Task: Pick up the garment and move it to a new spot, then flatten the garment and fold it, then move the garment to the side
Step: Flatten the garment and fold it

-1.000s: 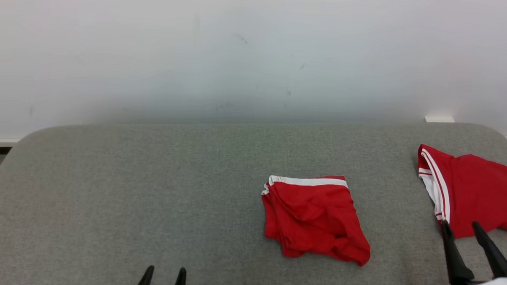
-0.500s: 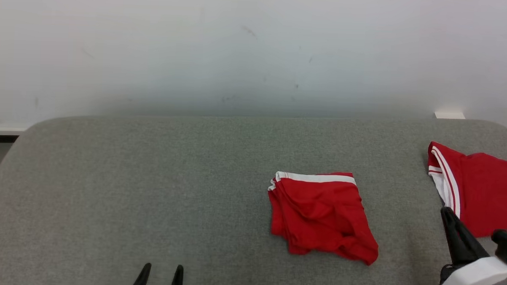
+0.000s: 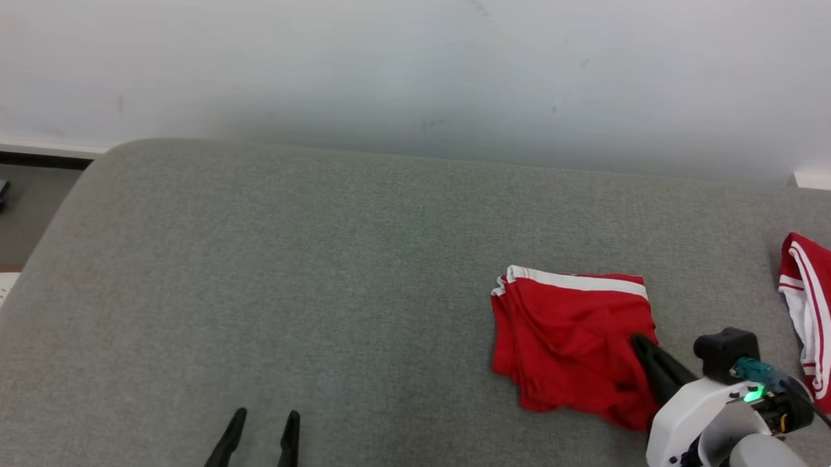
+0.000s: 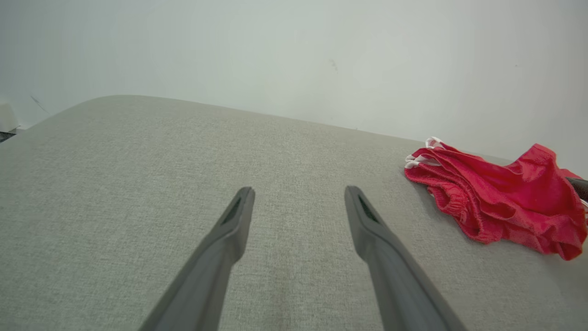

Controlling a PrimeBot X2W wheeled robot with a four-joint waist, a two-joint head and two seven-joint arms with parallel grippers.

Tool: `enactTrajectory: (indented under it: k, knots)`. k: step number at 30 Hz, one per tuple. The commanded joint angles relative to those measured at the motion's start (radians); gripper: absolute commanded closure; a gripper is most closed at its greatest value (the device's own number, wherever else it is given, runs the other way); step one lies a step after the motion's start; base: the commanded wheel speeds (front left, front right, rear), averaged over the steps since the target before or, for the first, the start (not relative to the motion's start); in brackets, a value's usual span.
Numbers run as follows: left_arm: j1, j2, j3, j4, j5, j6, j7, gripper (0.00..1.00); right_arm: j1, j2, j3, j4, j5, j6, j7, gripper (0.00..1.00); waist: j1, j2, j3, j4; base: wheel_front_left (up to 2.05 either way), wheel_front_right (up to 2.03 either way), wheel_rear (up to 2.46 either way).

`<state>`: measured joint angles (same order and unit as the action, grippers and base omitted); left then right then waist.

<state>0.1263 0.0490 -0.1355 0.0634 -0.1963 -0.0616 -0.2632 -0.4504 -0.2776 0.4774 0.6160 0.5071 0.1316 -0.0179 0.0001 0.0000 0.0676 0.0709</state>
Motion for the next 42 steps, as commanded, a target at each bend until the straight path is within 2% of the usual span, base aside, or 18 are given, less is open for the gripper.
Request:
enactTrajectory:
  k: [1, 10, 14, 22, 27, 29, 30, 31, 36, 42]
  knots:
    - [-0.011, 0.003, 0.003, 0.003, -0.006, 0.003, -0.001, 0.00, -0.015, 0.008, 0.040, 0.013, 0.032, -0.002, -0.015, 1.00, -0.0001, 0.0000, 0.004, 0.015, 0.00, 0.00, 0.00]
    - [0.002, 0.003, 0.021, -0.003, -0.009, 0.013, -0.001, 0.00, 0.029, -0.024, 0.293, -0.067, 0.153, -0.002, -0.016, 1.00, -0.0001, 0.0000, -0.016, 0.014, 0.00, 0.00, 0.00]
    - [0.015, 0.003, 0.030, -0.001, -0.013, 0.017, -0.001, 0.00, 0.036, -0.012, 0.355, -0.049, 0.169, -0.002, 0.004, 1.00, -0.0001, 0.0000, -0.026, -0.001, 0.00, 0.00, 0.00]
    - [0.020, 0.003, 0.047, 0.008, -0.001, 0.011, -0.001, 0.00, 0.024, 0.029, 0.360, -0.017, 0.196, -0.002, -0.081, 1.00, -0.0001, 0.0000, -0.050, -0.026, 0.00, 0.00, 0.00]
    - [0.032, 0.003, 0.070, 0.004, 0.002, 0.016, -0.001, 0.00, 0.053, 0.003, 0.286, -0.056, 0.216, -0.002, -0.169, 1.00, -0.0001, 0.0000, -0.074, -0.046, 0.00, 0.00, 0.00]
    - [0.041, 0.003, 0.079, 0.000, 0.002, 0.016, -0.001, 0.00, 0.072, -0.021, 0.231, -0.078, 0.215, -0.002, -0.198, 0.60, -0.0001, 0.0000, -0.081, -0.056, 0.00, 0.00, 0.00]
    - [0.046, 0.003, 0.083, -0.001, 0.003, 0.017, -0.001, 0.00, 0.083, -0.034, 0.199, -0.089, 0.207, -0.002, -0.209, 0.21, -0.0001, 0.0000, -0.083, -0.061, 0.00, 0.00, 0.00]
    - [0.047, 0.003, 0.085, -0.001, 0.005, 0.016, -0.001, 0.00, 0.093, -0.045, 0.168, -0.101, 0.194, -0.002, -0.219, 0.00, -0.0001, 0.0000, -0.084, -0.067, 0.00, 0.00, 0.00]
    - [0.067, 0.003, 0.085, -0.002, 0.013, 0.013, -0.001, 0.00, 0.173, -0.097, -0.028, -0.163, 0.124, -0.002, -0.245, 0.00, -0.0001, 0.0000, -0.090, -0.092, 0.00, 0.00, 0.00]
    - [0.073, 0.003, 0.072, 0.003, 0.007, 0.017, -0.001, 0.00, 0.337, -0.053, -0.272, -0.290, 0.011, -0.002, -0.246, 0.00, -0.0001, 0.0000, -0.097, -0.096, 0.00, 0.00, 0.00]
